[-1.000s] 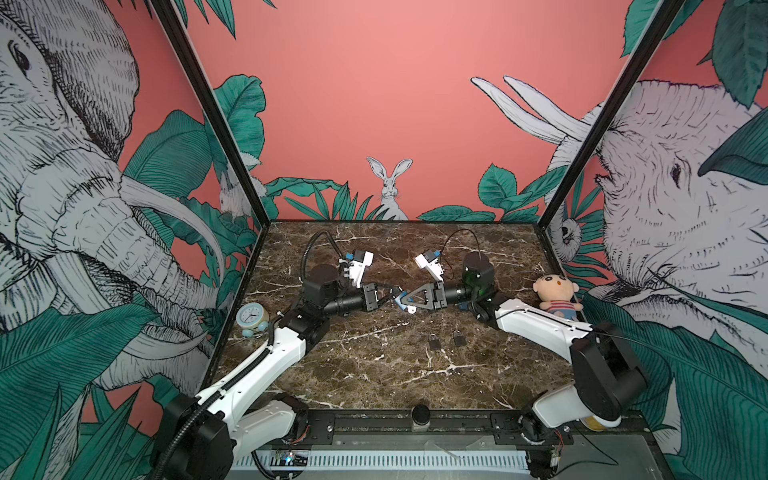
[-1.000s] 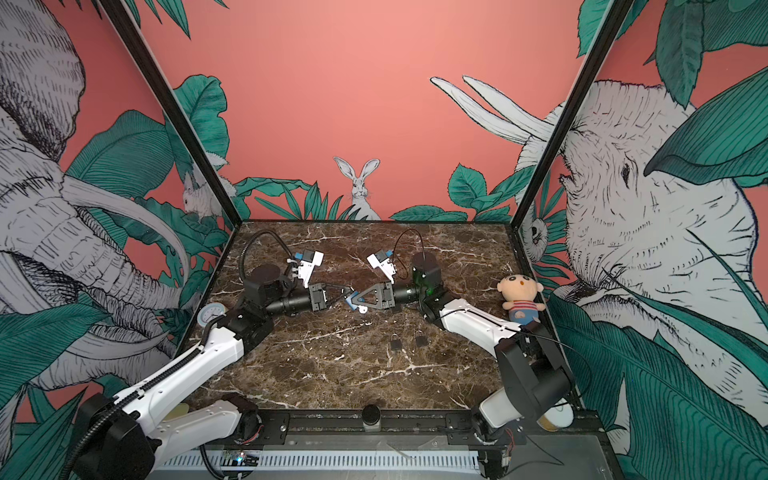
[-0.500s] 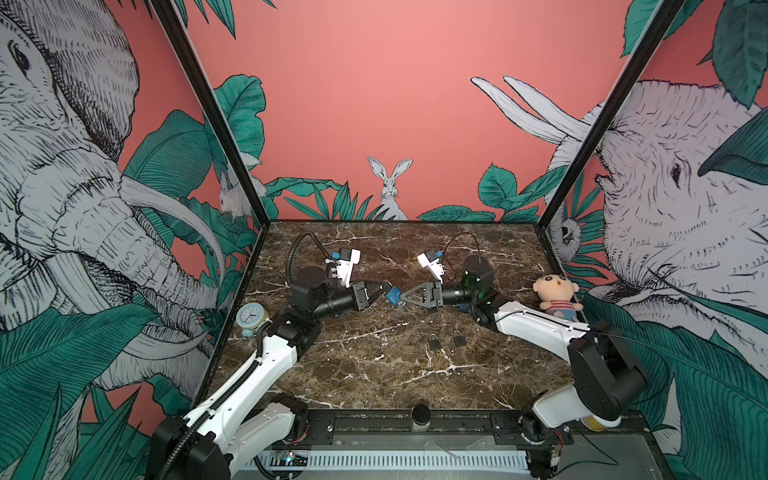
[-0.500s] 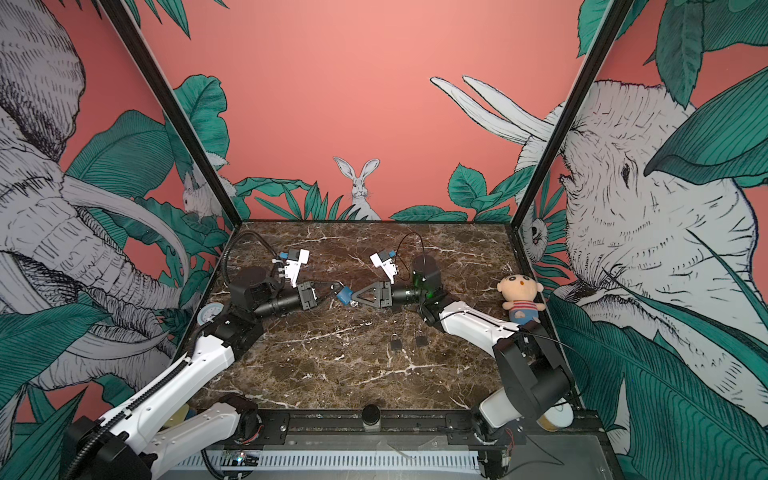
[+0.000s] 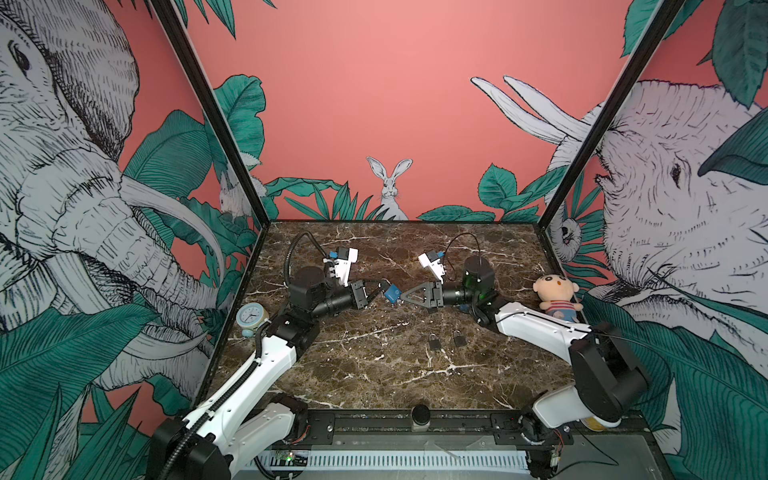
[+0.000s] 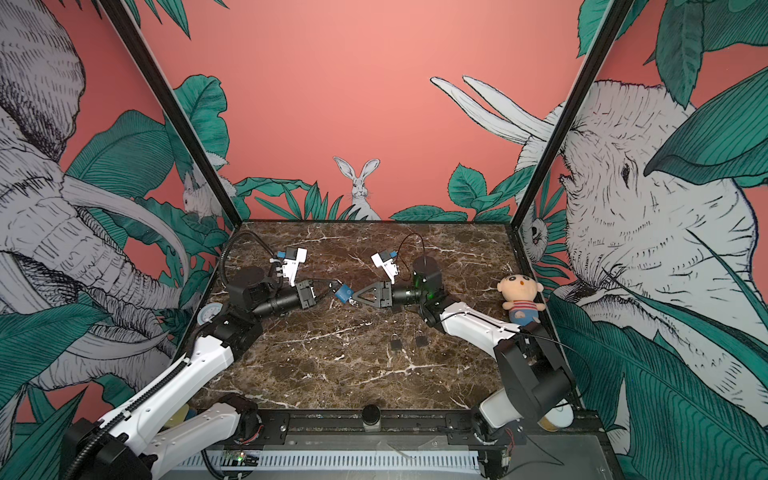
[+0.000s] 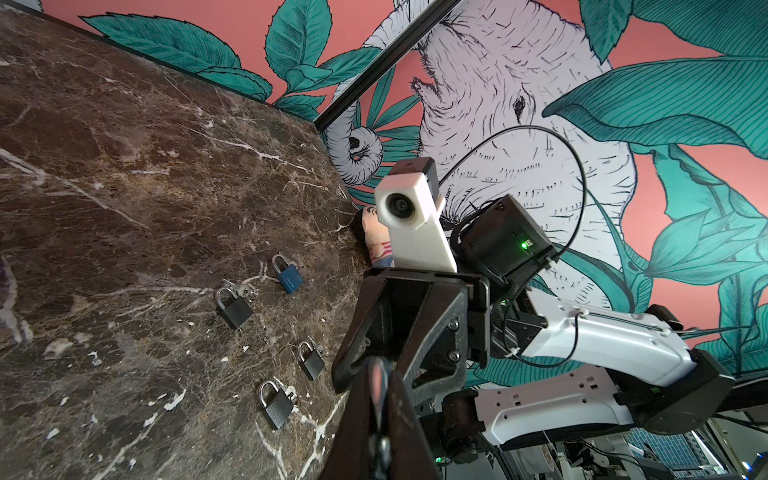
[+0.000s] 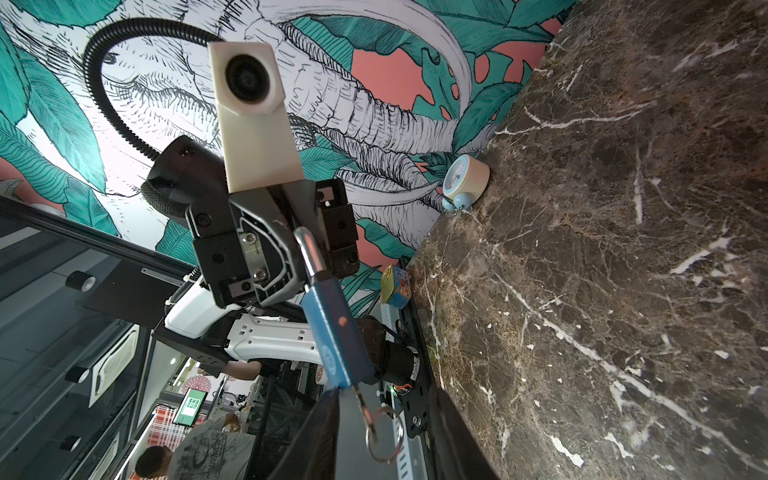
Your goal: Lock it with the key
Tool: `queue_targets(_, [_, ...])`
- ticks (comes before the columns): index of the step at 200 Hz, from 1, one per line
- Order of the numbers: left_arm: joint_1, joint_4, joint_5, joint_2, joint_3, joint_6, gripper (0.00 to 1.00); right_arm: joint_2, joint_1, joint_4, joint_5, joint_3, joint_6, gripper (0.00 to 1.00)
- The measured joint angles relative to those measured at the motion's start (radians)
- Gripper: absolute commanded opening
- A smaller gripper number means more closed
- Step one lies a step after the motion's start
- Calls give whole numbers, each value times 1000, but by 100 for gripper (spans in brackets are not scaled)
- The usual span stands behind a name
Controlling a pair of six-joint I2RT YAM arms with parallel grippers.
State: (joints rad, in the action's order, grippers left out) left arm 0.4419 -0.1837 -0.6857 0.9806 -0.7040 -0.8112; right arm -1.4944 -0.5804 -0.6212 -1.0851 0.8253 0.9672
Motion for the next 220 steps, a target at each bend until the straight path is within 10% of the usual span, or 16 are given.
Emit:
queue_targets(83, [0, 13, 38, 26, -2, 0, 0, 0, -18, 9, 2, 0, 3, 26])
queue_targets(144, [-1, 13, 46, 26, -17, 0, 0, -1, -27, 16, 10, 4, 8, 0])
queue_targets(220, [-36, 16, 31, 8, -17, -5, 0, -12, -34, -45, 9, 7, 26, 0])
